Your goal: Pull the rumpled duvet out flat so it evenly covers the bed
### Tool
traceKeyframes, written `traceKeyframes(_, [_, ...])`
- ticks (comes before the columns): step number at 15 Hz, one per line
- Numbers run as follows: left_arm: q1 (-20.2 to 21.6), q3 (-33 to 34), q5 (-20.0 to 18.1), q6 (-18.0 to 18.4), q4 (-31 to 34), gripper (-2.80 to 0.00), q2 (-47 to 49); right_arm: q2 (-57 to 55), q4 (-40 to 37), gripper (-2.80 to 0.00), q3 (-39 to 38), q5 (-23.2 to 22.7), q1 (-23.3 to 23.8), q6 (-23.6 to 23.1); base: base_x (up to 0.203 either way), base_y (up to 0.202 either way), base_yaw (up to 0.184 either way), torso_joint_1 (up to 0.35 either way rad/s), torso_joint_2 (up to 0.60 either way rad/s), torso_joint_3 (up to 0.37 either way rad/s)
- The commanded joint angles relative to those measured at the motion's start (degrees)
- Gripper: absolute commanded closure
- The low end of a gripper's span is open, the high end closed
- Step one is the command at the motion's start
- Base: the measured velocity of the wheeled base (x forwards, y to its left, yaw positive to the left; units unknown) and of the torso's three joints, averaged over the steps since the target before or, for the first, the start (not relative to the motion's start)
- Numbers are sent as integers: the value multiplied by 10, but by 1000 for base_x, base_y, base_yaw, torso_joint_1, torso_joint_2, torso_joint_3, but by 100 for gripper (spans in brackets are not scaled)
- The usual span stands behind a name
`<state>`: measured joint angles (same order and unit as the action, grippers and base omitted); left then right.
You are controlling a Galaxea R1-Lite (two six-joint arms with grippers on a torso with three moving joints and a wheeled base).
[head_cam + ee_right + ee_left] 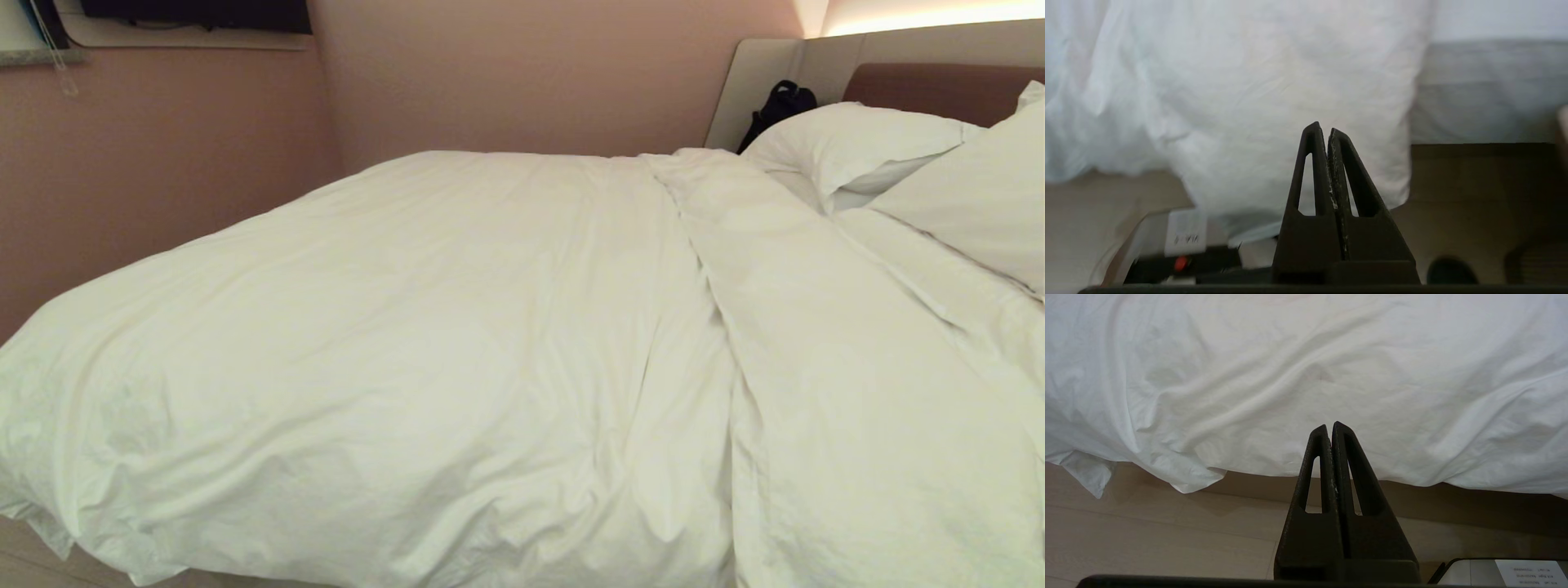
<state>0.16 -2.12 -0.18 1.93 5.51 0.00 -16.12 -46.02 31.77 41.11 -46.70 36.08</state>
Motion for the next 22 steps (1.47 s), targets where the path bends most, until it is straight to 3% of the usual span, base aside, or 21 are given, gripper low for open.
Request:
traceKeyframes(1, [0,0,0,0,0,0,0,-5,-1,0,5,58,21,-5,0,0,0,0,0,0])
traceKeyframes(9, [0,0,0,0,0,0,0,1,10,0,51,89,223,-11,0,0,0,0,0,0])
traceKeyframes(11, [0,0,0,0,0,0,0,2,13,0,38,132,229,-10,0,0,0,0,0,0])
traceKeyframes(14, [0,0,0,0,0,0,0,1,48,0,41,99,201,-27,0,0,0,0,0,0])
traceKeyframes(16, [0,0,0,0,0,0,0,-1,54,0,36,105,198,-32,0,0,0,0,0,0])
traceKeyframes(20, [0,0,0,0,0,0,0,-2,57,0,37,148,314,-62,0,0,0,0,0,0])
traceKeyframes(22, [0,0,0,0,0,0,0,0,62,0,21,207,353,-68,0,0,0,0,0,0])
